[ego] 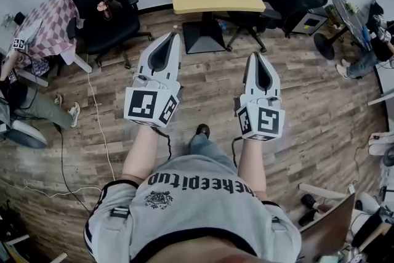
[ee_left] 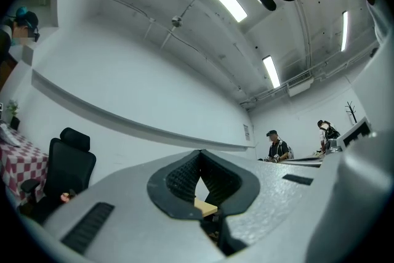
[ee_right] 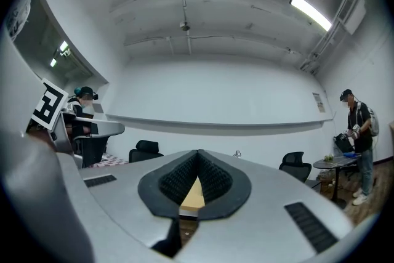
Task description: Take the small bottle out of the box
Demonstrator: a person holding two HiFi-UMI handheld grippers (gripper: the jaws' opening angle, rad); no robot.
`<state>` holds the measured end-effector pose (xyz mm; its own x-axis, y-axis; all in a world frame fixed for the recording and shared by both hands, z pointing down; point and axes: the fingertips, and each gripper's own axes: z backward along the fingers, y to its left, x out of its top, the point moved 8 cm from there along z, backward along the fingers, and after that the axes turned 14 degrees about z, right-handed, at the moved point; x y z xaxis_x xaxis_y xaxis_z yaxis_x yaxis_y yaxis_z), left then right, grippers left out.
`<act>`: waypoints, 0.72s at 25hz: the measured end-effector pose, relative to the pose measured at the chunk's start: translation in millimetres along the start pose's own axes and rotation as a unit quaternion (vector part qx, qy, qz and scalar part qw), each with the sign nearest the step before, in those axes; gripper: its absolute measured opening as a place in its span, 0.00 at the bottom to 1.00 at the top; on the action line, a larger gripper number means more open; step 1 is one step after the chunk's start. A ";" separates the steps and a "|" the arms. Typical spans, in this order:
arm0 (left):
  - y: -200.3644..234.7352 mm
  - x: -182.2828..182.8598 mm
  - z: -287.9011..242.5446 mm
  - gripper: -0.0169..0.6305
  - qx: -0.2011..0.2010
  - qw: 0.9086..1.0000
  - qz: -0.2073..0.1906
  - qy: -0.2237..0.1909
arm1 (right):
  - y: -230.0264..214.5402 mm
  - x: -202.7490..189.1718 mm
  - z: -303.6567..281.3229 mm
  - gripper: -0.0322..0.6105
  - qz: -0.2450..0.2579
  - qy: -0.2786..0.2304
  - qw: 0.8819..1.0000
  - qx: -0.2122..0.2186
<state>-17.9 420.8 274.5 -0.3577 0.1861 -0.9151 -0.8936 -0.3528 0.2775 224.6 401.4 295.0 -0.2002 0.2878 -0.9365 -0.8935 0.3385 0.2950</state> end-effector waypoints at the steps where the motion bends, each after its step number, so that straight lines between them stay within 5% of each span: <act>1: 2.9 -0.7 -11.4 0.03 0.001 1.000 -0.002 -0.001 | -5.1 -2.5 -12.2 0.05 0.000 -0.002 1.000 0.003; 18: 24.8 -29.5 -155.8 0.03 0.026 0.999 -0.017 -0.021 | -85.1 -46.7 -142.4 0.05 -0.004 -0.019 0.999 0.034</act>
<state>12.7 263.7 262.8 -0.3371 0.2368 -0.9112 -0.9181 -0.2972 0.2624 252.8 231.5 286.6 -0.1766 0.3183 -0.9314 -0.8655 0.4005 0.3009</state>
